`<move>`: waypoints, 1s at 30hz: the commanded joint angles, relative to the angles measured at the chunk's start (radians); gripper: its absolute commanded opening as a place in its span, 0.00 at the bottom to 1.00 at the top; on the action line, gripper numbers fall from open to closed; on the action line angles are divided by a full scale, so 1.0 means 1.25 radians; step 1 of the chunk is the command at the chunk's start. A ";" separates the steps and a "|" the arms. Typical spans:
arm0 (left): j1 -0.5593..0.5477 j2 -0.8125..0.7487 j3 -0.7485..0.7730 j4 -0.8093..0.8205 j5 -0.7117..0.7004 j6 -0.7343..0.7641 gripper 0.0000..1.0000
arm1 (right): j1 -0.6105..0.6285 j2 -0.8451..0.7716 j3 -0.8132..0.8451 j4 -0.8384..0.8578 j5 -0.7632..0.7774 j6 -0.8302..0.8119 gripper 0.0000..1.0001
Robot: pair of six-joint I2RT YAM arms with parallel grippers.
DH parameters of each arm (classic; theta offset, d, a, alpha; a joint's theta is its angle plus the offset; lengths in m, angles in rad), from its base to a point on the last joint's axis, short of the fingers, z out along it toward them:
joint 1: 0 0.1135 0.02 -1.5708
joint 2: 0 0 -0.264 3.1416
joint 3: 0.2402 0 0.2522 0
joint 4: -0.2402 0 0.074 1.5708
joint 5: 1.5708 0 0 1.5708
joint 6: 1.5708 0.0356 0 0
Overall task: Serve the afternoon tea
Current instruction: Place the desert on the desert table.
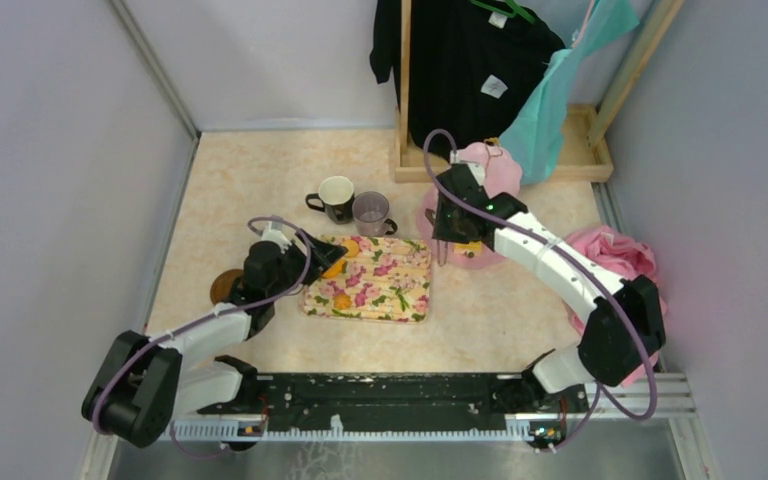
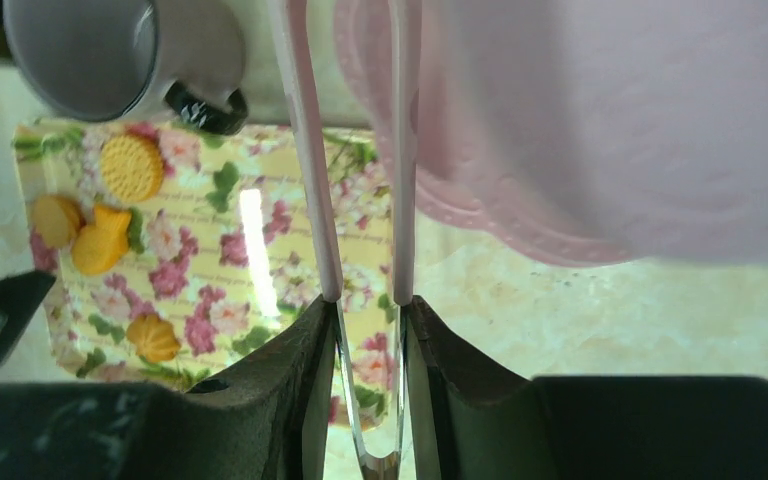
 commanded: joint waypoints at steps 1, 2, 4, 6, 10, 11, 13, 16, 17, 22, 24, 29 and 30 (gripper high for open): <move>0.005 -0.031 0.016 -0.022 -0.038 0.017 0.76 | 0.086 -0.037 0.006 0.030 0.031 -0.010 0.29; 0.006 -0.037 0.016 -0.031 -0.046 0.018 0.76 | 0.106 -0.038 0.006 0.031 0.037 -0.012 0.29; 0.013 -0.055 0.014 -0.050 -0.055 0.021 0.76 | 0.162 -0.034 0.010 0.032 0.053 -0.021 0.29; 0.027 -0.065 0.011 -0.064 -0.056 0.023 0.77 | 0.206 -0.026 0.013 0.035 0.062 -0.032 0.29; 0.043 -0.078 0.007 -0.090 -0.059 0.027 0.77 | 0.269 0.005 0.007 0.056 0.035 -0.063 0.28; 0.045 -0.080 0.005 -0.094 -0.061 0.027 0.77 | 0.280 0.019 0.007 0.059 0.024 -0.072 0.28; 0.046 -0.087 0.000 -0.102 -0.068 0.027 0.77 | 0.293 0.052 0.005 0.054 -0.010 -0.082 0.28; 0.046 -0.092 -0.002 -0.107 -0.073 0.029 0.77 | 0.305 0.100 -0.013 0.071 -0.056 -0.104 0.28; 0.046 -0.092 -0.003 -0.111 -0.074 0.030 0.77 | 0.311 0.114 -0.025 0.085 -0.062 -0.115 0.28; 0.046 -0.101 -0.004 -0.126 -0.080 0.037 0.76 | 0.353 0.187 -0.056 0.147 -0.064 -0.154 0.30; 0.046 -0.102 -0.003 -0.130 -0.079 0.040 0.76 | 0.361 0.222 -0.059 0.162 -0.056 -0.162 0.30; 0.046 -0.103 -0.001 -0.140 -0.074 0.042 0.76 | 0.372 0.260 -0.079 0.193 -0.029 -0.180 0.32; 0.046 -0.102 0.000 -0.141 -0.071 0.043 0.76 | 0.376 0.262 -0.086 0.200 -0.023 -0.183 0.33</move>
